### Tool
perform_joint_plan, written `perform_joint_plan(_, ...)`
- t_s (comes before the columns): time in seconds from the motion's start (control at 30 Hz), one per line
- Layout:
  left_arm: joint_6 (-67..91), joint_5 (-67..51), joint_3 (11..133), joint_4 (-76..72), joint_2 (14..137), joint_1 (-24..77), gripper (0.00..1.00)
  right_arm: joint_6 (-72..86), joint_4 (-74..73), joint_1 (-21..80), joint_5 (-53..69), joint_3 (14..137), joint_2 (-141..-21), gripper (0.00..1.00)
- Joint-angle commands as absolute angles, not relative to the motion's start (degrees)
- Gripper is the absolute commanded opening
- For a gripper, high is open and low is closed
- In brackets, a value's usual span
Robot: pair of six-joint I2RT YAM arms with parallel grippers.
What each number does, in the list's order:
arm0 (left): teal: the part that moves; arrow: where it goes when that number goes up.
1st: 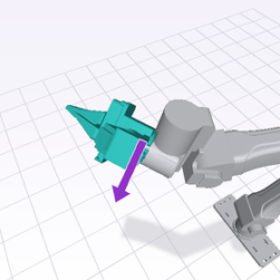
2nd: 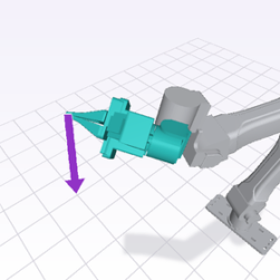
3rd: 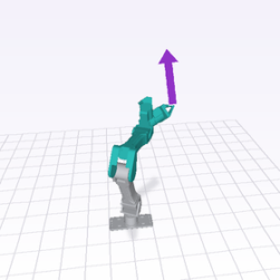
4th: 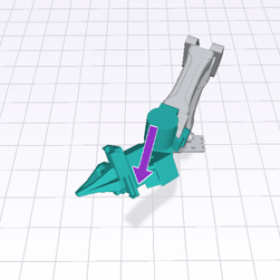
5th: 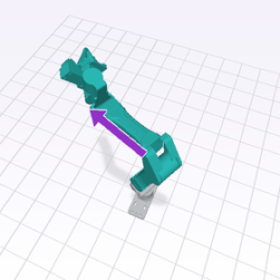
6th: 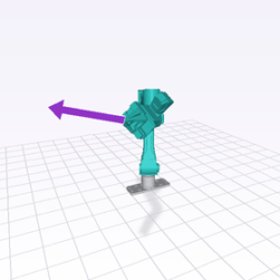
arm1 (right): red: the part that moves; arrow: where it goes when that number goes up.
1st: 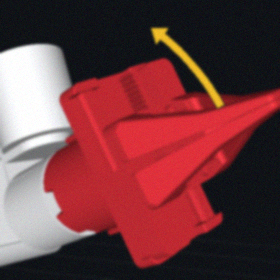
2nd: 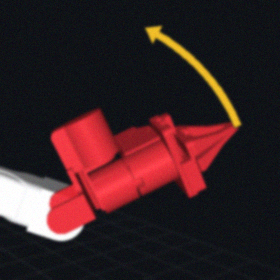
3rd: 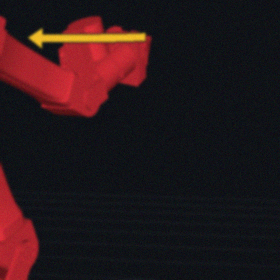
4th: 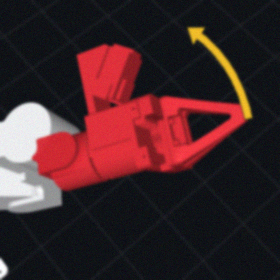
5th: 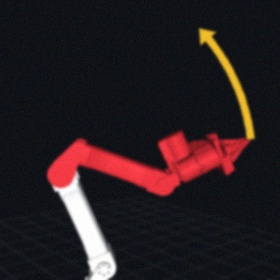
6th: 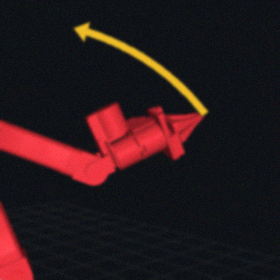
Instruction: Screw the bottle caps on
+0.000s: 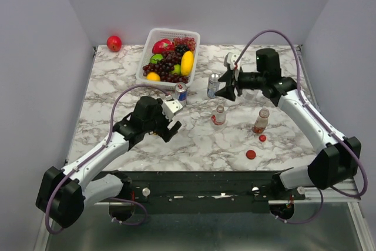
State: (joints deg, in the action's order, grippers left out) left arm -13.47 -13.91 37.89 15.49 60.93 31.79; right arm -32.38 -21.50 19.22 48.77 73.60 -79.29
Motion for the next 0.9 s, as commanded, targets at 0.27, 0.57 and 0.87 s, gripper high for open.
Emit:
perform_joint_plan(0.27,-11.7,-17.3,34.3,13.0,55.1,30.5,0.99,-41.0,-27.0,23.5,41.5,68.0,-85.6,0.67)
perform_joint_plan(0.57,-11.2,-17.8,34.2,12.2,55.4,29.9,0.99,-40.4,-27.7,24.5,41.7,64.5,-84.2,0.68)
perform_joint_plan(0.87,-10.5,-18.6,34.5,11.4,56.2,29.7,0.99,-38.1,-25.1,24.5,38.2,62.1,-83.1,0.64)
